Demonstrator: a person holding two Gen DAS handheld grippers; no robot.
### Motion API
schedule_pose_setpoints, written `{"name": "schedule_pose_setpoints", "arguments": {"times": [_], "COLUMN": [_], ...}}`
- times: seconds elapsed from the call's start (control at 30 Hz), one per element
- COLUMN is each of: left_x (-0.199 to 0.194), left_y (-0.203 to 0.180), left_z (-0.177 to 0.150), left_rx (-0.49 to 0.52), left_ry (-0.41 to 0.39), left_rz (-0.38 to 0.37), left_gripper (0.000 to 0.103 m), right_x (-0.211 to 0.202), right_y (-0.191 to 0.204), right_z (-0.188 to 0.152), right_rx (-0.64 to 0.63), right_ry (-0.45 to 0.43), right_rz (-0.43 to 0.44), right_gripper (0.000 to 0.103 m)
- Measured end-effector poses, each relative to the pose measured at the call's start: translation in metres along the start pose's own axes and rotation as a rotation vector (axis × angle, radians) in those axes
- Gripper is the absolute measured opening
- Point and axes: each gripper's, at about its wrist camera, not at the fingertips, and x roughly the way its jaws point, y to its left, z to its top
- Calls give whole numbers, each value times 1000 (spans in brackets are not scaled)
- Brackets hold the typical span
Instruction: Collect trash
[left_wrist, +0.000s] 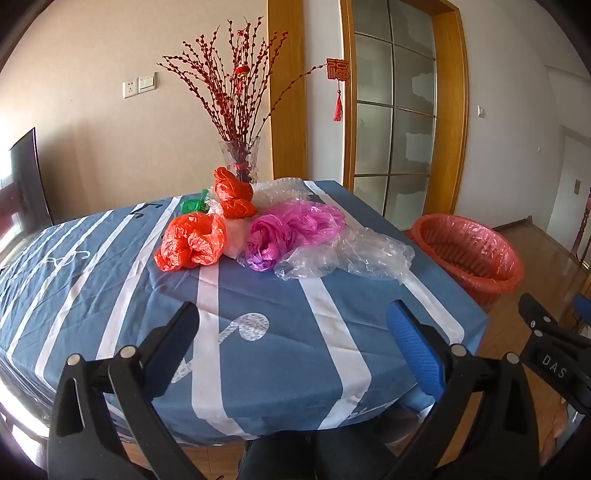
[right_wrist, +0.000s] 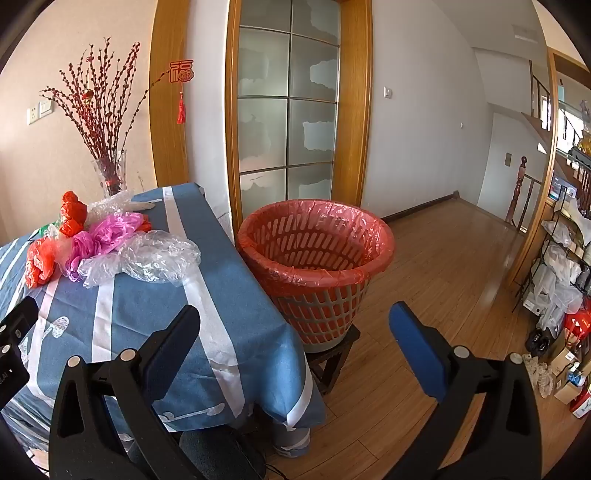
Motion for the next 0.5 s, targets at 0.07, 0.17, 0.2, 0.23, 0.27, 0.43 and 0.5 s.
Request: {"name": "schedule_pose_setpoints", "arguments": {"times": [0.07,0.17,0.2,0.23,0.27,0.43,0.5], "left_x": [0,0,0,0,0,-1,0], "left_y": [0,0,0,0,0,-1,0], "left_z": [0,0,0,0,0,0,0], "left_rx": [1,0,0,0,0,-1,-2], "left_ry": [-1,-1,-1,0,0,0,3], "left_rz": [0,1,0,0,0,-1,-2], "left_gripper": [99,99,99,99,99,99,99], "right_x": [0,-1,0,0,0,0,1], "right_y": [0,0,0,0,0,0,0], "right_z": [0,0,0,0,0,0,0], "right_rx": [0,0,0,0,0,-1,-1], "right_ry": [0,-1,1,0,0,0,0], "right_rz": [0,-1,-1,-1,-1,-1,-1], "right_gripper": [101,101,101,101,101,101,101]}}
